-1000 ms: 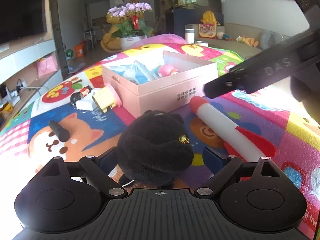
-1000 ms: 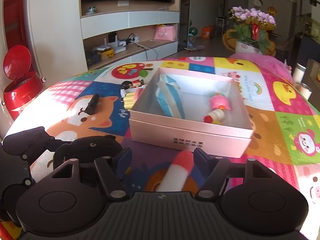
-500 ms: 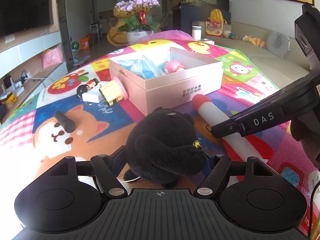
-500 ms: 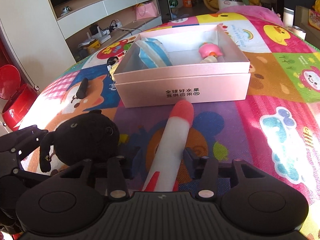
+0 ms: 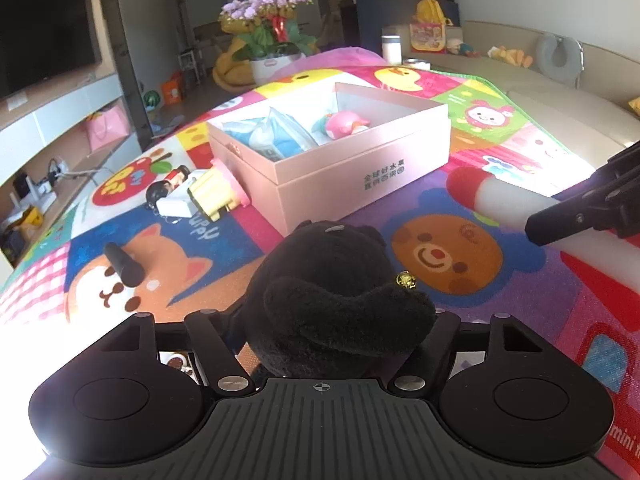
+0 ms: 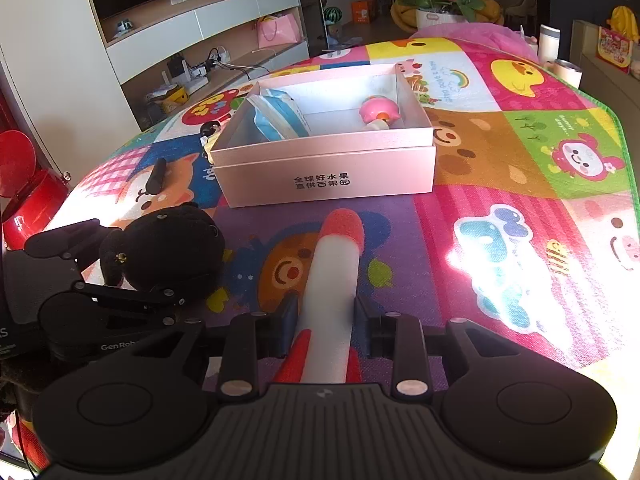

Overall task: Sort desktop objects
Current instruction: 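Drop the black plush into the pink box with left gripper while right gripper lowers the rocket in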

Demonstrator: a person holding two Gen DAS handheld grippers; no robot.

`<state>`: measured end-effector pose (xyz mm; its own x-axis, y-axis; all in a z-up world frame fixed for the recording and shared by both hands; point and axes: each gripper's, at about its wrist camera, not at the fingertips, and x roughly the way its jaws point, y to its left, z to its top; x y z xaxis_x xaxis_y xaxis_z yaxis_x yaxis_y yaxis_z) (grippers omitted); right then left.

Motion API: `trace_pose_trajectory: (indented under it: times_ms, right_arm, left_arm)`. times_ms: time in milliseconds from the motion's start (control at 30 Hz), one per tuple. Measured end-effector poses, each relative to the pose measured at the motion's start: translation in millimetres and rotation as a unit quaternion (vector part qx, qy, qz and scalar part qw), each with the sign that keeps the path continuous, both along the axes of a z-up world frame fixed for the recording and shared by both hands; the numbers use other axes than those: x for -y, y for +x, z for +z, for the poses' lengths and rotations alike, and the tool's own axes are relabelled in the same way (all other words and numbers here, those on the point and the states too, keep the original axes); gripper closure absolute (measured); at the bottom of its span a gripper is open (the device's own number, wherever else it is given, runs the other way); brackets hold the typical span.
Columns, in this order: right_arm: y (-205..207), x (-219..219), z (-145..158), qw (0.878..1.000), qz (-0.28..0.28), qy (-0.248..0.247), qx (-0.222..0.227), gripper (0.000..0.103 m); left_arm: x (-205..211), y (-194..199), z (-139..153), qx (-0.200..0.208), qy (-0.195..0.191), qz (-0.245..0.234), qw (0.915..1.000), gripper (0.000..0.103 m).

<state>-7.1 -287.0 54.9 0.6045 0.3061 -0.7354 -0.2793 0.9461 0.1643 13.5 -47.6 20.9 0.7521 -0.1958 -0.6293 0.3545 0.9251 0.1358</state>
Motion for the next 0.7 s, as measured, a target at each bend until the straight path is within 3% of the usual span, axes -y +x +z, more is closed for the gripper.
trace_pose_trajectory:
  times_ms: [200, 333, 467, 600, 667, 700]
  right_arm:
    - [-24, 14, 23, 0.999, -0.001, 0.008, 0.037, 0.073]
    - [-42, 35, 53, 0.996, -0.015, 0.035, 0.083, 0.073]
    - [-53, 50, 78, 0.989, -0.031, 0.06, 0.132, 0.073]
    - [-53, 53, 81, 0.986, -0.034, 0.081, 0.14, 0.073]
    - [-50, 52, 78, 0.987, -0.033, 0.081, 0.135, 0.073]
    - [-47, 51, 77, 0.988, -0.033, 0.078, 0.133, 0.073]
  left_arm:
    - [2, -36, 32, 0.012, -0.027, -0.026, 0.9992, 0.03]
    - [7, -47, 78, 0.058, -0.055, -0.043, 0.9958, 0.03]
    - [24, -12, 125, 0.123, -0.053, -0.044, 0.99, 0.03]
    - [35, 51, 155, 0.135, -0.115, -0.021, 0.9838, 0.029]
    - [43, 82, 160, 0.156, -0.132, -0.002, 0.9789, 0.026]
    - [45, 98, 161, 0.157, -0.141, 0.005, 0.9775, 0.019]
